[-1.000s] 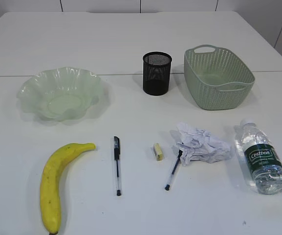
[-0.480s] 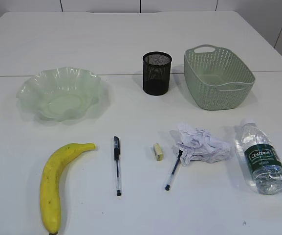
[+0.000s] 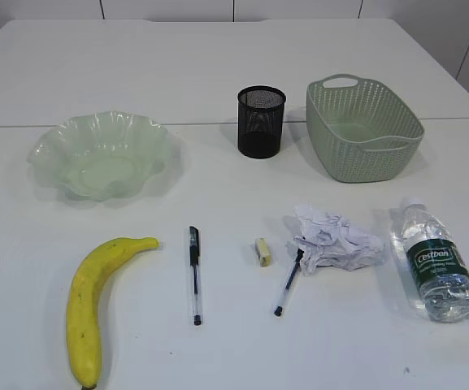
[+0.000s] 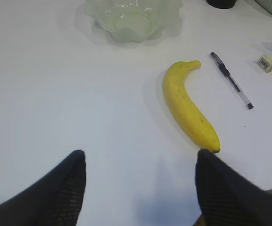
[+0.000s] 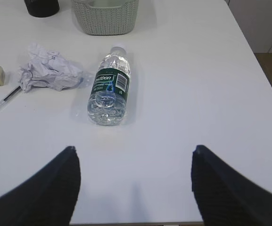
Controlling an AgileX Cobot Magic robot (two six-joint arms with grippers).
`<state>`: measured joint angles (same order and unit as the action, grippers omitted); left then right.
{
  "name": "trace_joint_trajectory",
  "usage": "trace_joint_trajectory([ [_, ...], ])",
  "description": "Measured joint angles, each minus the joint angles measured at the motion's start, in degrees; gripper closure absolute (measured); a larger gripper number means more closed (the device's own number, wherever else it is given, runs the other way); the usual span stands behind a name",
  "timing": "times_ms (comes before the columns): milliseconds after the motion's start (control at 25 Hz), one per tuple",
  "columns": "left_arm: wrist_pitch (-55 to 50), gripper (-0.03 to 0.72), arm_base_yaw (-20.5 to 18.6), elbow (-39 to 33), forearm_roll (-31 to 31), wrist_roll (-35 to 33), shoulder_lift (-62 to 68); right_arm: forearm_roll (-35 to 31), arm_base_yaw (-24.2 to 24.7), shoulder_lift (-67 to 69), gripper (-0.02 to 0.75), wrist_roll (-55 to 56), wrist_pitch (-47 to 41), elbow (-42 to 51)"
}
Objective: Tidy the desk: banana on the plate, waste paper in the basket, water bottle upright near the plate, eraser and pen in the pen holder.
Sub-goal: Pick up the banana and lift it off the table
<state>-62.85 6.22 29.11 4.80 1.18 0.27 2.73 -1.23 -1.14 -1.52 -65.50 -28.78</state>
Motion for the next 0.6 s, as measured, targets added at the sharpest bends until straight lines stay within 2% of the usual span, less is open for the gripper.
trace_joint_trajectory([
  [600,0.0,0.182,0.0,0.0,0.0,0.0,0.0,0.0,0.0,0.0,0.182,0.0,0.0,0.0],
])
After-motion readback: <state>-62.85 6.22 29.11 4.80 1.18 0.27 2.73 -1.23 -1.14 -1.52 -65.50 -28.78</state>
